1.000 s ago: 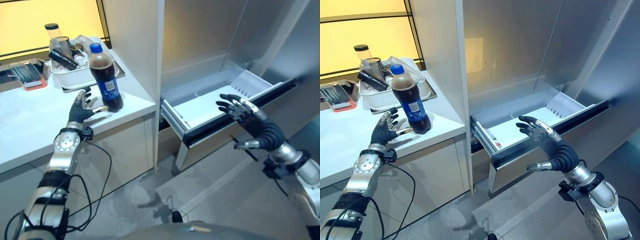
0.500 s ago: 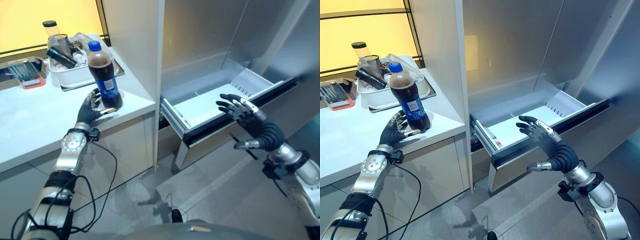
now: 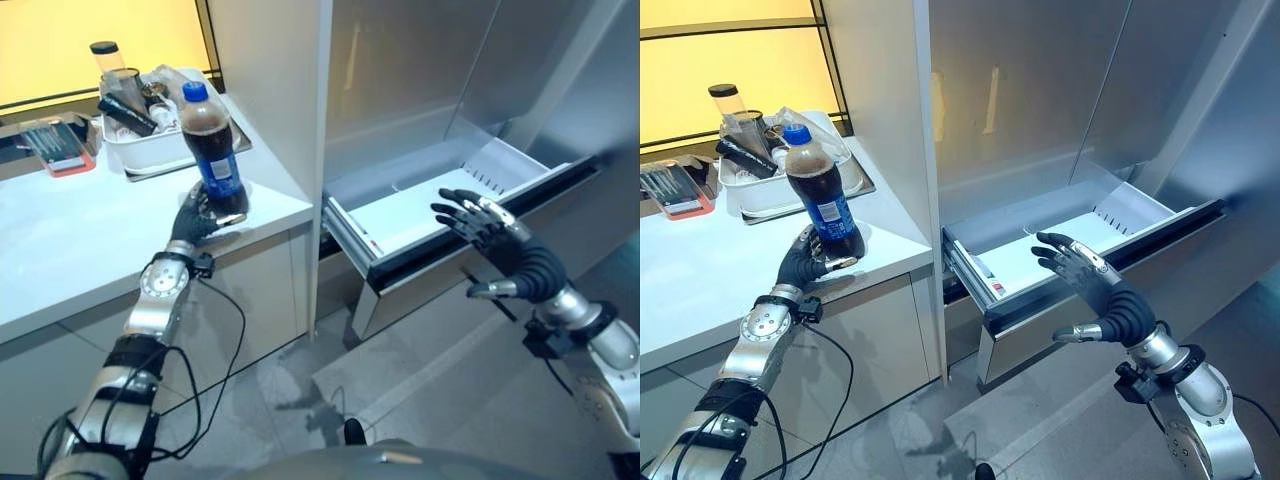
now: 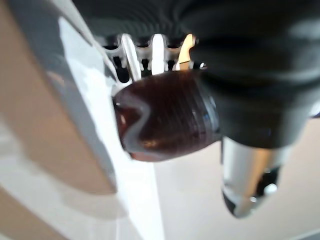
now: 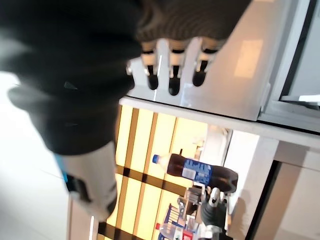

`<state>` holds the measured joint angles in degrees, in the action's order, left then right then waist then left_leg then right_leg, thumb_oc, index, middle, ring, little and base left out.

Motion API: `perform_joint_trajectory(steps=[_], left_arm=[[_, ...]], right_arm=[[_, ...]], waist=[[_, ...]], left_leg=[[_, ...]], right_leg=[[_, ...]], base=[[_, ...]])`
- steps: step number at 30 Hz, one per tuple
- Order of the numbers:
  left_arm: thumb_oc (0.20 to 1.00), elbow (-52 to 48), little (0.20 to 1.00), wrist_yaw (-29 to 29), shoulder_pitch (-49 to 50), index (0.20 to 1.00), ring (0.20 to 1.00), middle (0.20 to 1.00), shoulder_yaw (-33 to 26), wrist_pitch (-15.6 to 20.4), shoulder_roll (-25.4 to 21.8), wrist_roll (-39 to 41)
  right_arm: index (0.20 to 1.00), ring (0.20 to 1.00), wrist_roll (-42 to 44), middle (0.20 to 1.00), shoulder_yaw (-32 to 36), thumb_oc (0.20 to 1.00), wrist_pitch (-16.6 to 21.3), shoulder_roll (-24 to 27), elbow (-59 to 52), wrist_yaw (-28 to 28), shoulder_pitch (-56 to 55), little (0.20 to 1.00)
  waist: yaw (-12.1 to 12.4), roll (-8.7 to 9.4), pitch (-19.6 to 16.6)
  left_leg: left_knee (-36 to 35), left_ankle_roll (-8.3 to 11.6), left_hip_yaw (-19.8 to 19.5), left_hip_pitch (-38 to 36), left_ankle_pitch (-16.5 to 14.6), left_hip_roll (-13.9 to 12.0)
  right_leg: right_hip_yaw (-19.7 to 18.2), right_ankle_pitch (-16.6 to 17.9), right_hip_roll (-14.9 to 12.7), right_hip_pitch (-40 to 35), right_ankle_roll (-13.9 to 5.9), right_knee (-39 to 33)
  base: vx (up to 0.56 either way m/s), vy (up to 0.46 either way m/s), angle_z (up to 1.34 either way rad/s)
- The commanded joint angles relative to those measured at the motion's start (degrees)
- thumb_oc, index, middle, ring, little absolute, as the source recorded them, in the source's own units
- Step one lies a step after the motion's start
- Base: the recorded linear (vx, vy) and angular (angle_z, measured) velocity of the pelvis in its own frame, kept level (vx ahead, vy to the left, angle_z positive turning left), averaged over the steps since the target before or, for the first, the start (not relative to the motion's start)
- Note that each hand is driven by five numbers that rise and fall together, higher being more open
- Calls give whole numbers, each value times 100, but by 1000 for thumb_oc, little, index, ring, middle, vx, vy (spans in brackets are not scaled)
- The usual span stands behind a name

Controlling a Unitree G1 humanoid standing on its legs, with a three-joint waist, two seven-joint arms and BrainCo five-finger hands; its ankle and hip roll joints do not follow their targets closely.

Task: Take the drinks into the refrigerator

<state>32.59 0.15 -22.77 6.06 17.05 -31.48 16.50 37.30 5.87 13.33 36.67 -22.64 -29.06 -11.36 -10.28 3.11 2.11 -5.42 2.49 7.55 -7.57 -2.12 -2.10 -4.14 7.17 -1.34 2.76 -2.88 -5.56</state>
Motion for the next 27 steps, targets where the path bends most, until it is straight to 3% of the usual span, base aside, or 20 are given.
perform_joint_trajectory(steps=[1,27], left_arm=[[1000,412,1000,108,-945,1000,1000,1000,147,197,-51,-92],[1000,892,1000,274,-1740,1000,1000,1000,347,190,-238,16]], right_arm=[[1000,1000,338,1000,154,1000,147,36,-488,-10,228,1000],[1000,1000,385,1000,-68,1000,117,229,-470,-32,297,1000]], waist=[[-30,8,5],[-82,60,134]], left_leg=[[42,-218,-451,-146,-288,160],[42,-188,-474,-51,-284,140]], right_leg=[[213,-564,-65,-405,-325,333],[269,-570,-41,-331,-324,311]], base=[[0,0,0],[0,0,0]])
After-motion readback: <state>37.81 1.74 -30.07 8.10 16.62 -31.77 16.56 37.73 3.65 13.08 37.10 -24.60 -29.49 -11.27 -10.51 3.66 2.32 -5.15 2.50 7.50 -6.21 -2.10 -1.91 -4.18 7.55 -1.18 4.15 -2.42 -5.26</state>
